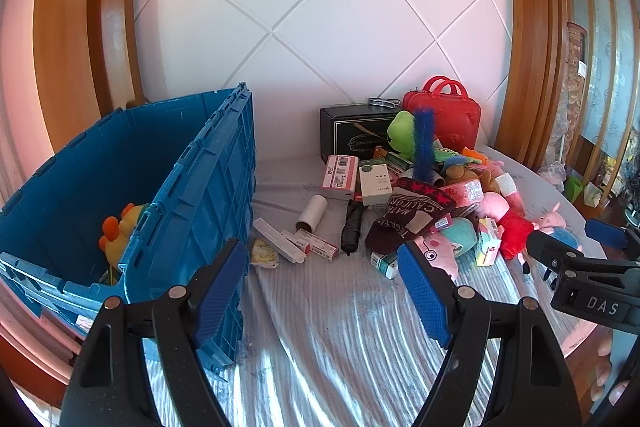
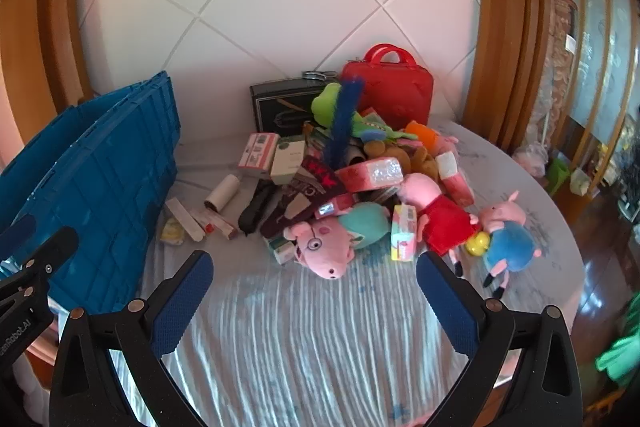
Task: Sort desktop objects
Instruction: 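Move both grippers toward the heap of toys on the table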
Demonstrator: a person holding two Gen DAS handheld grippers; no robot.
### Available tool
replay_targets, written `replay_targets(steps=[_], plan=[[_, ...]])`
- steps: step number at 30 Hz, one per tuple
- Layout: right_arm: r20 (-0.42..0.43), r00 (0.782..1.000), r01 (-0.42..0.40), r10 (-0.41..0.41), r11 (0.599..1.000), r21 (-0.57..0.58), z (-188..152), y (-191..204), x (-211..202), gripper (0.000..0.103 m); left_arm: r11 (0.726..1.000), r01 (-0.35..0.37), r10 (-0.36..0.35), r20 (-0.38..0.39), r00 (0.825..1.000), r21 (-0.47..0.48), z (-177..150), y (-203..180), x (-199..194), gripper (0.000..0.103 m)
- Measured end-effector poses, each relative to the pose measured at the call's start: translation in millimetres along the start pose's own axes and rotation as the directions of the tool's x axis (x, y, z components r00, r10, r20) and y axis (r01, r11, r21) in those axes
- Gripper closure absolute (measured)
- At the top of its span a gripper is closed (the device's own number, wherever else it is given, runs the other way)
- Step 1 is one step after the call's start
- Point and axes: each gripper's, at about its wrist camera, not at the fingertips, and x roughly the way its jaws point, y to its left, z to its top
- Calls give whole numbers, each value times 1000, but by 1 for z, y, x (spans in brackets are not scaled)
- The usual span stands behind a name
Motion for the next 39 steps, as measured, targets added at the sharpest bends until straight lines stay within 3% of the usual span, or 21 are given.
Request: replay_targets(steps=[15, 21, 27, 33, 39], plan=[[-54, 995, 87, -84, 995, 50, -9, -47, 16, 0, 998, 57, -56, -51, 997, 17, 0, -27, 35, 25], [-119, 985, 138, -127, 987, 86, -16, -118, 50, 0, 999, 50, -46, -166, 985, 21, -6, -67, 90, 25], [-210, 968, 173, -140, 974, 144, -26, -216, 101, 0, 1000, 26, -29, -301, 953, -13, -16, -112, 157, 25], [-302, 943, 203, -139, 960, 191, -35, -309, 151, 0, 1000, -21, 13, -324, 946, -22, -18, -172, 208, 25], [-370, 915, 237, -162, 957, 168, -47, -362, 187, 0, 994, 80, -43, -387, 921, 80, -24, -263, 252, 25]])
